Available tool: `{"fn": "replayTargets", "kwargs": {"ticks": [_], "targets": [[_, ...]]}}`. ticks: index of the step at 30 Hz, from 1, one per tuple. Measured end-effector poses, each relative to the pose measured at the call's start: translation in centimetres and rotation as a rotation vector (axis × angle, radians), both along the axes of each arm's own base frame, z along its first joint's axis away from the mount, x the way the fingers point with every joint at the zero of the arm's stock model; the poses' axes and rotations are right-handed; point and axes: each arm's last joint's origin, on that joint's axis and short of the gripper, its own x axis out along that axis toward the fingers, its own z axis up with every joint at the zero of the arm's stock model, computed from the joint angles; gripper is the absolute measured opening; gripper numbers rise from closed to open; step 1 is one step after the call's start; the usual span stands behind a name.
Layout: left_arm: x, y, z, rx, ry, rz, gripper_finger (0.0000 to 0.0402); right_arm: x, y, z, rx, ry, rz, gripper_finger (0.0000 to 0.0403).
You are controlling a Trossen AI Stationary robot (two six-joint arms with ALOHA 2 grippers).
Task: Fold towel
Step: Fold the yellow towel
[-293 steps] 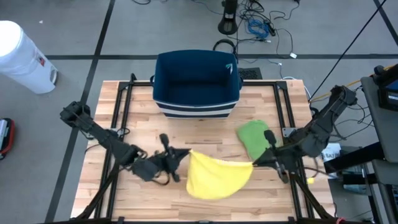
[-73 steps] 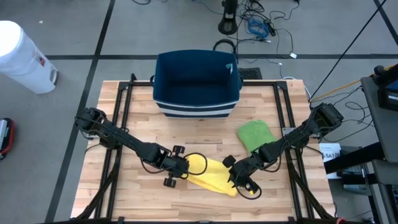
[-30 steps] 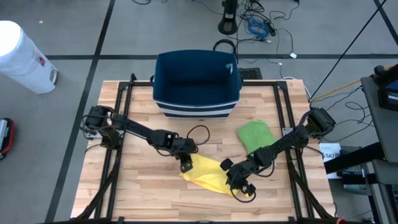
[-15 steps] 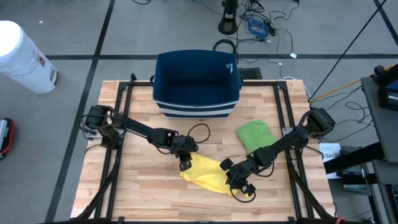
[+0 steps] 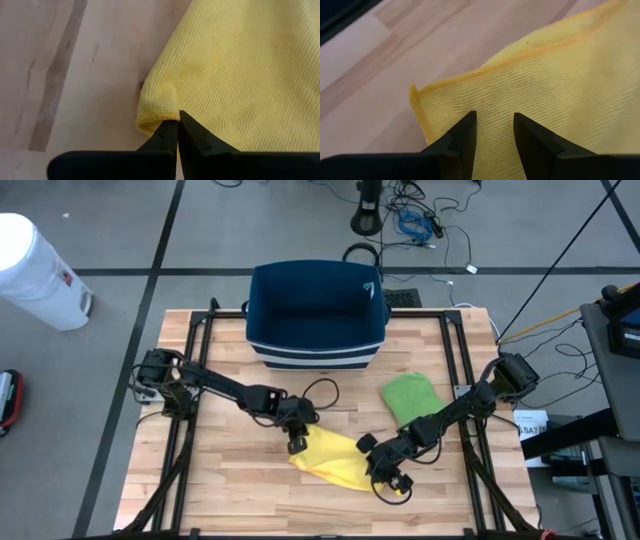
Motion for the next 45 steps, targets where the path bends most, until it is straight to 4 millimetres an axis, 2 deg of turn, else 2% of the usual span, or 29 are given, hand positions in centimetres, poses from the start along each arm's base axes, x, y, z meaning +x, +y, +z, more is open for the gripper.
{"fn": "replayTargets", "kwargs": {"ticks": [6, 12, 19, 26, 32, 38, 45], "targets": [[0.2, 0.6, 0.2, 0.053, -0.025, -0.080, 0.0001, -0.5, -0.2, -0.6, -0.004, 0.025, -0.001, 0.0118], [0.9, 1.0, 1.3, 0.119, -0.061, -0.176, 0.0001, -0.5, -0.2, -0.6, -0.004, 0.025, 0.003, 0.0118], [0.9, 2.0, 2.3, 0.226, 0.034, -0.256, 0.0001, -0.6, -0.3, -0.6, -0.007, 0.031, 0.003, 0.0118], [1.1, 3.4, 2.9, 0.239, 0.060, -0.240, 0.0000, -0.6, -0.3, -0.6, -0.011, 0.028, 0.009, 0.0118], [1.0, 2.9, 2.9, 0.184, 0.061, -0.275, 0.0003, -0.6, -0.3, -0.7, -0.009, 0.030, 0.006, 0.0118], [1.1, 2.1, 3.0, 0.185, 0.042, -0.294, 0.0041, -0.6, -0.3, -0.7, -0.009, 0.030, 0.006, 0.0118], [1.2, 1.6, 3.0, 0.283, 0.042, -0.268, 0.0105, -0.6, -0.3, -0.7, -0.006, 0.034, -0.001, 0.0118]]}}
